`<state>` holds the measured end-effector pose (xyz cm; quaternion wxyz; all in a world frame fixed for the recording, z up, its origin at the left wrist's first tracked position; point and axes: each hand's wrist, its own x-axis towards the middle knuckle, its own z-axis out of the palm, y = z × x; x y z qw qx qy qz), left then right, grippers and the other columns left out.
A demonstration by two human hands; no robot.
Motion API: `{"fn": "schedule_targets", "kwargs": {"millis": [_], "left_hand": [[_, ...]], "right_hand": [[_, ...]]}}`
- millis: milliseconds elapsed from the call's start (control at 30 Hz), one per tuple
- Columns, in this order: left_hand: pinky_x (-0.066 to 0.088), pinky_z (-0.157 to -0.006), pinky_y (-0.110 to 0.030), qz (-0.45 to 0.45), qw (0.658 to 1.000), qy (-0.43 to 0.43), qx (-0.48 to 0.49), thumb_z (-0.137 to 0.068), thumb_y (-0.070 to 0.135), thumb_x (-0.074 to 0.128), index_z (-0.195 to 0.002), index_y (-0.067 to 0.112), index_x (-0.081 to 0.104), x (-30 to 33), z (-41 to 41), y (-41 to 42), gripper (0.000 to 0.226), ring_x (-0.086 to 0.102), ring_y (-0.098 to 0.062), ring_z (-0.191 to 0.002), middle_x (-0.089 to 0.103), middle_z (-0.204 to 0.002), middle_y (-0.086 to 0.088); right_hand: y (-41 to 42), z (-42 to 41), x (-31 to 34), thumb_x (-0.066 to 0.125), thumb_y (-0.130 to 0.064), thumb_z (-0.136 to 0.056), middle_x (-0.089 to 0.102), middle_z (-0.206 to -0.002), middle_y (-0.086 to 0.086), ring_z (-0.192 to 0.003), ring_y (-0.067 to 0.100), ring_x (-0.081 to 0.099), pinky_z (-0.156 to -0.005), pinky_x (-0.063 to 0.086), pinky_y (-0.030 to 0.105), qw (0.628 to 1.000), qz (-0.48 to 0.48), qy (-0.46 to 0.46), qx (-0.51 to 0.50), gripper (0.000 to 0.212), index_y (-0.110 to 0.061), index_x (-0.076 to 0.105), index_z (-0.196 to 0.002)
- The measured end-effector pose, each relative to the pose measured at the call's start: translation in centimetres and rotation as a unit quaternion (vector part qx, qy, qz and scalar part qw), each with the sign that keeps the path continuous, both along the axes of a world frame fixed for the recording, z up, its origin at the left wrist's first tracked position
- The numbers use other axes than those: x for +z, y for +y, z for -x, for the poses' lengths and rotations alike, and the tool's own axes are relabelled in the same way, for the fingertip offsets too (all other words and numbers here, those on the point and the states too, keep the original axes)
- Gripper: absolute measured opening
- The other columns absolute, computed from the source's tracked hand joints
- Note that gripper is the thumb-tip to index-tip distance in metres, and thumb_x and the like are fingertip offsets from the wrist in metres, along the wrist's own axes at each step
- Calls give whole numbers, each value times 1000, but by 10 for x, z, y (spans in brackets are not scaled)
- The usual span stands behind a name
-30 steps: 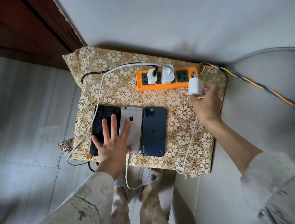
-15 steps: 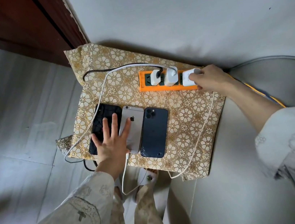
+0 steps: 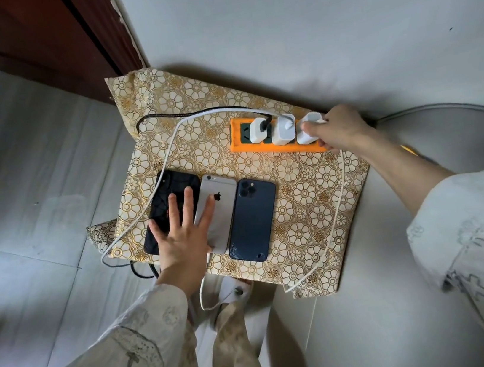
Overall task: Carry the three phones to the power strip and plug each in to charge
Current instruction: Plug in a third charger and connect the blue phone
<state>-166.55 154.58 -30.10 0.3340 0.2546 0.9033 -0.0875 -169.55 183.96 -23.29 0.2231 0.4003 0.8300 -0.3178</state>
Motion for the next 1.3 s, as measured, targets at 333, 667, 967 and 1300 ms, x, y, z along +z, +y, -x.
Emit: {"fn": "schedule_targets", "kwargs": {"millis": [333, 667, 967, 1300], "left_hand": [[15, -109, -63, 2, 1000, -2, -5, -84, 37, 59, -138, 34, -26, 2, 1, 1, 100, -17, -33, -141, -29, -151, -7], [11, -109, -64, -10, 1000, -13, 3, -86, 37, 57, -138, 36, -23, 0, 5, 1, 96, -21, -32, -140, -31, -151, -4], [20, -113, -53, -92, 989, -96, 62, -88, 22, 53, -143, 25, 15, 30, 6, 4, 68, 6, -32, -142, 0, -155, -8], [25, -112, -33, -191, 929, -300, 106, -88, 17, 54, -142, 17, 25, 98, -80, 2, 61, 31, -24, -136, 27, -151, -7]], "right_hand": [[-8, 3, -4, 58, -41, -84, 70, -92, 11, -79, 23, 66, -63, 49, 29, 998, -47, -23, -18, 39, -5, 65, -97], [-18, -25, 8, 57, -47, -84, 64, -72, 5, -52, 13, 56, -49, 45, 22, 988, 68, 46, -134, 41, -7, 63, -92], [-100, -170, -10, 62, -49, -79, 52, -124, 3, -108, 14, 49, -90, 39, 26, 948, 217, 40, -228, 65, -8, 46, -127], [-130, -182, 70, 50, -12, -93, 70, -78, 12, -65, 18, 70, -61, 57, 24, 860, 341, 131, -357, 13, -3, 59, -94]]}}
